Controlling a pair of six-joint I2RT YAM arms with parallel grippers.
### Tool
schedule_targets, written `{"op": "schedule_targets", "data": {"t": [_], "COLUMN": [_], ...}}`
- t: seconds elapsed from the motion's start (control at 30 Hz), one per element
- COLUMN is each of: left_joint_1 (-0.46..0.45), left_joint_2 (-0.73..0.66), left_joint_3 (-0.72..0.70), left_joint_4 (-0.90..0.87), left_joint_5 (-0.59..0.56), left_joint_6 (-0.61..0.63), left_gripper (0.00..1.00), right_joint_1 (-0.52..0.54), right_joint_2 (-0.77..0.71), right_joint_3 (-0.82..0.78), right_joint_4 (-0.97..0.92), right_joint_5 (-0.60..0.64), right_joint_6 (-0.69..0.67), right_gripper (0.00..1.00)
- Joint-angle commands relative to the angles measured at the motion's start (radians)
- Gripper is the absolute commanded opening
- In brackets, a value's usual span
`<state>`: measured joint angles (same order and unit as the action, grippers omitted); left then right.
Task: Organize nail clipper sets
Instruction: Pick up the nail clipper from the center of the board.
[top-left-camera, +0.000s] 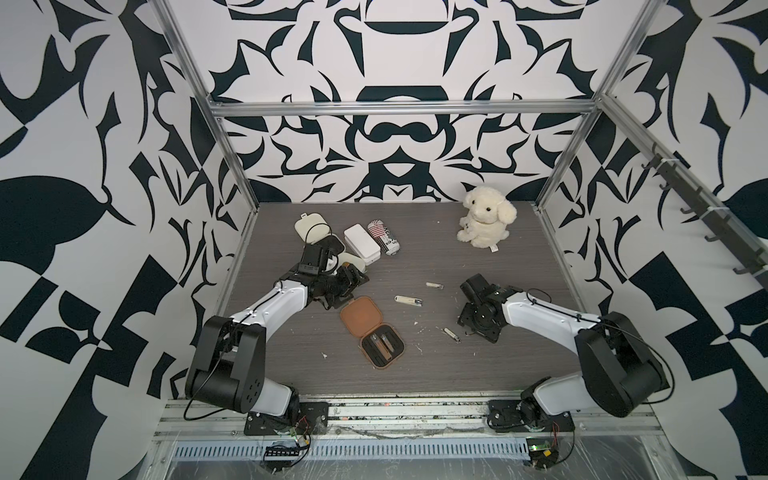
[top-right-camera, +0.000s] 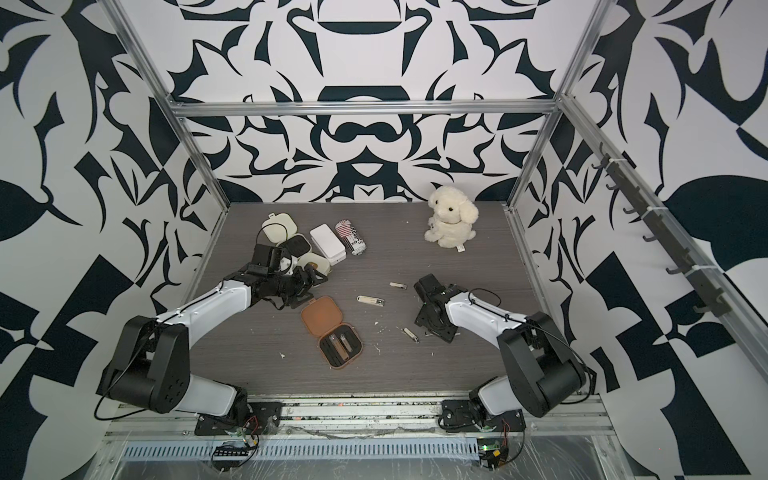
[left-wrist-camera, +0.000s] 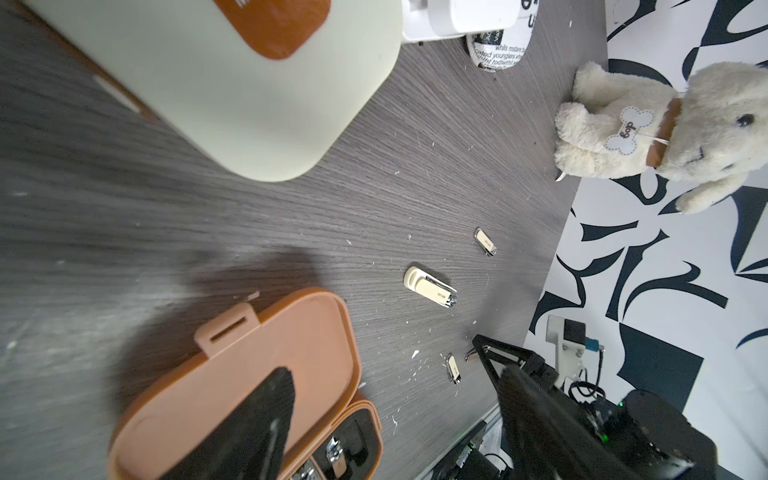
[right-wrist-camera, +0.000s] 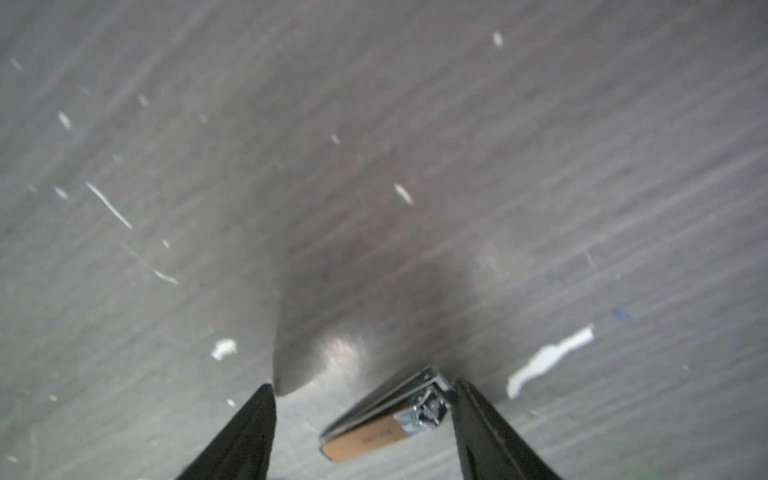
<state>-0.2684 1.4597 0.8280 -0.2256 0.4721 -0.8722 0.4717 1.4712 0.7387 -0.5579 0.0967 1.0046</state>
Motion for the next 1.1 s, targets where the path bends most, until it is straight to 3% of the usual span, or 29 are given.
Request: {"op": "schedule_targets", "data": {"t": [0.0, 0.33, 0.73, 1.07], "left_joint_1": [0.008, 0.015, 0.015, 0.015], "left_joint_2": [-0.010, -0.001, 0.013, 0.019], "left_joint_3": [-0.027, -0.035, -0.048, -0.075], "left_joint_4": [0.001, 0.011, 0.032, 0.049], "left_joint_5": [0.007, 0.011, 0.017, 0.023], "left_joint_6": [0.014, 0.013, 0.004, -0.001], "left_gripper": [0.81, 0.81, 0.81, 0.81], "right_joint_1": [-0.002, 0.012, 0.025, 0.025], "right_joint_2": [0.048, 0.114, 0.136, 0.205], "right_joint_3": [0.069, 0.131, 0.124, 0.164], "right_joint_4": [0.001, -0.056, -0.113, -0.129], "right_joint_5": [-0.013, -0.056, -0.032, -0.002], "right_joint_6": [-0.066, -0.151, -0.217, -0.253], "right_gripper": [0.65, 0.40, 0.25, 0.20]}}
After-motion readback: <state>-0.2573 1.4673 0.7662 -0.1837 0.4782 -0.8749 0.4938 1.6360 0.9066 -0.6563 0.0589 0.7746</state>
